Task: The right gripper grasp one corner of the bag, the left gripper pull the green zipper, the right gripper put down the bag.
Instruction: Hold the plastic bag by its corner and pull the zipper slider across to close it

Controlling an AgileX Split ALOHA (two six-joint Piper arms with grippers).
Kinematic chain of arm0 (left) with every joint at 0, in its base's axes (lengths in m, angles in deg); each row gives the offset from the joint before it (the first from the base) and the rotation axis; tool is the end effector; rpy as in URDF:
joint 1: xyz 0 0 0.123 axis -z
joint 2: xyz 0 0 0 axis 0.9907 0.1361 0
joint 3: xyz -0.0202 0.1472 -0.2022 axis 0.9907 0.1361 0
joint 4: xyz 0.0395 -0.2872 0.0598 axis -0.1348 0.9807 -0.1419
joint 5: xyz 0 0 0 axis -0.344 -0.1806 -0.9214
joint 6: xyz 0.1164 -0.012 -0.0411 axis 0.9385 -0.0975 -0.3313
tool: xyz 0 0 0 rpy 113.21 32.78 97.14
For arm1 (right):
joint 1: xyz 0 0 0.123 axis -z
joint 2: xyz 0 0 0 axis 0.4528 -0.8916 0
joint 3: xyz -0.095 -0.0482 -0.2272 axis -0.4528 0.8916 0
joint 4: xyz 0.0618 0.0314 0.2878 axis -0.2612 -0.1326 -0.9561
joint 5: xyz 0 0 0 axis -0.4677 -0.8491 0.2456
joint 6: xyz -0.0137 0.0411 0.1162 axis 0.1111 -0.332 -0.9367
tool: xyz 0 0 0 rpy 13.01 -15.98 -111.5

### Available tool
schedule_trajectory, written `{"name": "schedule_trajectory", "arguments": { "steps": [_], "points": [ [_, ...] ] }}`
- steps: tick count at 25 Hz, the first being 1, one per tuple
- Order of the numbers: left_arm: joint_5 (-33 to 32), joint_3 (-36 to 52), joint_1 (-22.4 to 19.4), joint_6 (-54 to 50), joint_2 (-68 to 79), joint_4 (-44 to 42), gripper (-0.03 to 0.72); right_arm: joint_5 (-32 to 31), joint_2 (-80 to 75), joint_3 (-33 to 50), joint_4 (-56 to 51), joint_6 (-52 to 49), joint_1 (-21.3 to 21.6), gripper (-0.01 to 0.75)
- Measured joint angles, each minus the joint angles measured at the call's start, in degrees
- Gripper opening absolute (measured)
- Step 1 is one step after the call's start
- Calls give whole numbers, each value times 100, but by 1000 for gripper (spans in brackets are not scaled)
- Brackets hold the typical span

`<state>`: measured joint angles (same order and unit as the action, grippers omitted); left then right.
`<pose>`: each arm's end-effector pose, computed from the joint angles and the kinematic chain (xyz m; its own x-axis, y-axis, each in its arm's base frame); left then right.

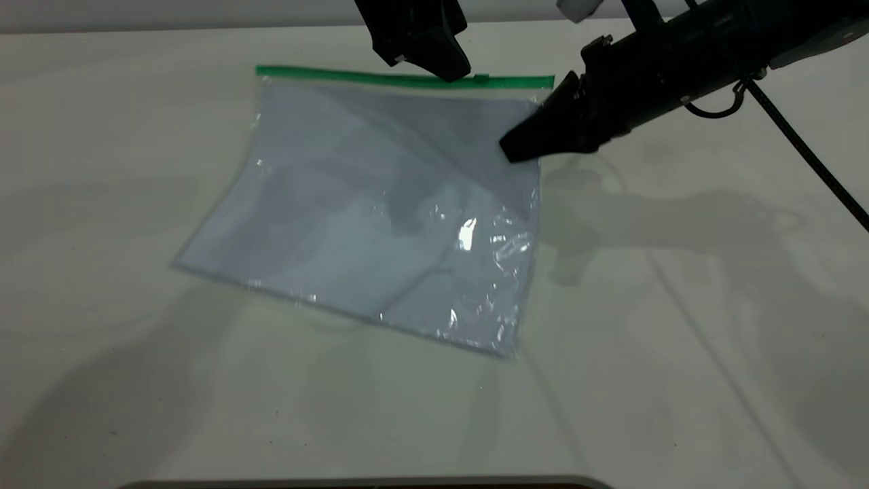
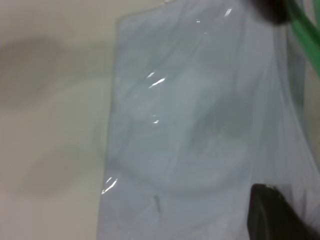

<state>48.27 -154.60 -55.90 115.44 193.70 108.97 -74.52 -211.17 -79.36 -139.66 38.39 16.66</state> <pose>0.4475 -0.2680 0.0510 0.0853 0.8367 -0.5409 0.9436 0.1065 0.3135 0.3844 0.1656 -0.0555 -0.4003 -0.5168 -0.7567 -0.9099 0.3223 0.2613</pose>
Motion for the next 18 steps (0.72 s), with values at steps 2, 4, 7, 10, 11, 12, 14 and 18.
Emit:
{"name": "schedule_trajectory", "arguments": {
  "steps": [2,4,7,10,11,12,14,18],
  "points": [
    [0,-1,0,6,0,6,536,-189,0,0,298,-80,0,35],
    [-76,-1,0,14,0,17,536,-277,0,0,476,-165,-2,35],
    [-388,-1,0,18,0,30,536,-312,0,-24,576,-176,-7,35],
    [-743,-1,4,18,0,52,536,-312,0,-28,513,-158,-7,35],
    [-892,-1,4,18,0,83,536,-307,0,-31,513,-159,-7,35],
    [-986,-1,4,18,0,100,536,-307,0,-31,511,-159,-7,35],
    [-1164,-1,4,18,0,118,536,-307,0,-31,493,-153,-7,35],
    [-1408,-1,4,26,19,220,536,-307,0,-31,475,-153,-7,35]
  ]
}}
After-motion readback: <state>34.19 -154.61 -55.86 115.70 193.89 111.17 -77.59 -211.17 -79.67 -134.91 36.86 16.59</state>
